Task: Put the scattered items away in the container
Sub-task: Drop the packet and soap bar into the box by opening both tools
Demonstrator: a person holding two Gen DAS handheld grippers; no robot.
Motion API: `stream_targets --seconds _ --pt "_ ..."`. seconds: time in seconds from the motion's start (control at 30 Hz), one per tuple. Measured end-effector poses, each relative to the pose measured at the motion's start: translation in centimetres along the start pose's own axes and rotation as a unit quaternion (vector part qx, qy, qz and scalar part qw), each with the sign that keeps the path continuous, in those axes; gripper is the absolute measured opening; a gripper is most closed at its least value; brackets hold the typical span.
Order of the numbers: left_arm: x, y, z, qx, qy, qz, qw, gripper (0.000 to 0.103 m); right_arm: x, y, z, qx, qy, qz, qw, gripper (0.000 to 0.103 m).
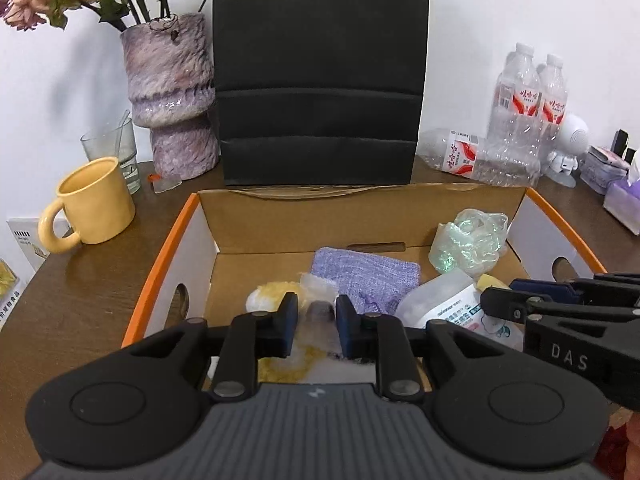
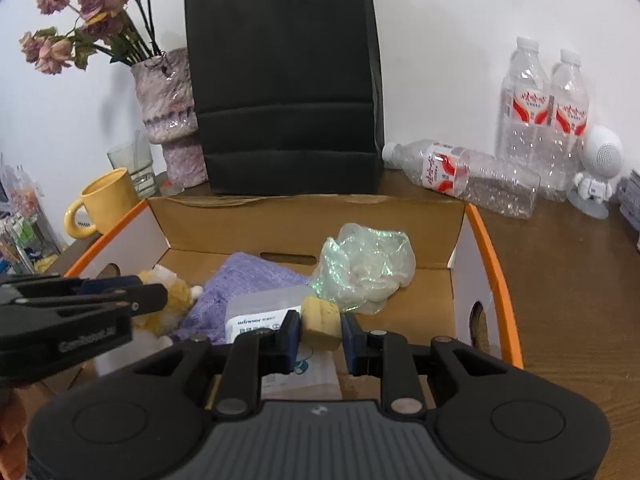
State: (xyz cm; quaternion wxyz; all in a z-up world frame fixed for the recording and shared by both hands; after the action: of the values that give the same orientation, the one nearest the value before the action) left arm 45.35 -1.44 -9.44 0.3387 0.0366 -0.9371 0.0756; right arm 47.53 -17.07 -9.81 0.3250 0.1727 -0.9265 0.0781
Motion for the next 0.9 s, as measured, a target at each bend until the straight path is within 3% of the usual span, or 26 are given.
stream_targets --seconds 0.23,0.37,0.43,0.7,0.9 --pt "0.1 -0.7 0.0 -0.002 0.001 0.001 1.0 0.037 0.0 0.2 0.0 -0.005 0.003 -0.015 1.0 0.023" --pt "0.9 -0.8 -0.3 0.001 -0.008 0.0 1.0 0.066 0.6 0.2 -0.3 -0.017 0.0 -0.035 0.999 0.026" --pt "1.6 -0.7 -0.7 -0.002 -0.022 -0.007 0.9997 0.074 1.3 0.2 -0.8 -0.016 -0.011 -0.042 0.999 0.041" --pt "4.3 1.4 -1.0 0.016 -0.046 -0.014 0.9987 0.102 4.0 0.4 -2.0 0.012 -0.046 -0.031 0.998 0.076" --pt "7.7 2.0 -0.7 0.014 -0.072 -0.01 0.9972 0.103 7.2 1.2 -1.9 0.019 -0.066 -0.031 0.997 0.097"
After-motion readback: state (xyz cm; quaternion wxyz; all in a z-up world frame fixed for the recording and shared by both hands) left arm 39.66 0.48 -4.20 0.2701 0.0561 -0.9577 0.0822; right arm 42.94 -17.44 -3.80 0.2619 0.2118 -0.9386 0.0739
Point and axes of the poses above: each gripper's, at about its wrist camera, not at the fingertips, and x roughly against the way its jaws point, y to its left, z to its underside, the point moved 10 cm from there along -x, roughly the way its jaws point, and after that the axes turned 11 degrees about x, right-handed, at the moved point
